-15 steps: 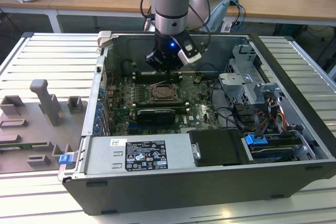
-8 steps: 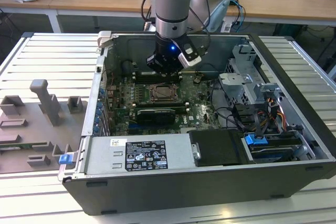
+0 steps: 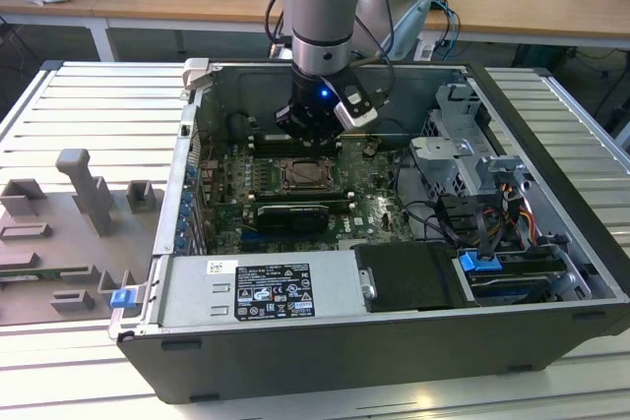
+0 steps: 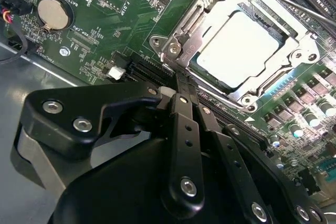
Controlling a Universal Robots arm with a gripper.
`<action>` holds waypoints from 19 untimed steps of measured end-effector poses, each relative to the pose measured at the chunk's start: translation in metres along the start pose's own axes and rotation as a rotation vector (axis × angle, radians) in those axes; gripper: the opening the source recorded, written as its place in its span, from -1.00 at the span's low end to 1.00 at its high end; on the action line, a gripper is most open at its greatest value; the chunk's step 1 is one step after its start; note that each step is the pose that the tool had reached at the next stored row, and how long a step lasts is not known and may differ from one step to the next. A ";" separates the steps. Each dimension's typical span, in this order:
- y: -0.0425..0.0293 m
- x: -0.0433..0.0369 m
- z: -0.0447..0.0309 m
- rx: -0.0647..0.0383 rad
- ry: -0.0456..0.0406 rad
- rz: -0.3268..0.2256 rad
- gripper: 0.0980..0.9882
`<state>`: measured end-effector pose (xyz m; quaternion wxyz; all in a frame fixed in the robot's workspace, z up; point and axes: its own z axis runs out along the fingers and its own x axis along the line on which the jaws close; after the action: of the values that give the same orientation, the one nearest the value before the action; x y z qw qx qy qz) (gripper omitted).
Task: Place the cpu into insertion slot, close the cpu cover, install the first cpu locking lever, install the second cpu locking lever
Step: 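Install the first cpu locking lever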
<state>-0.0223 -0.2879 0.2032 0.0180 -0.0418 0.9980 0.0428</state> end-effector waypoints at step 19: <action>-0.0008 -0.0006 -0.0095 0.001 -0.0003 0.000 -0.98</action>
<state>-0.0219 -0.2895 0.2125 0.0181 -0.0417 0.9981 0.0423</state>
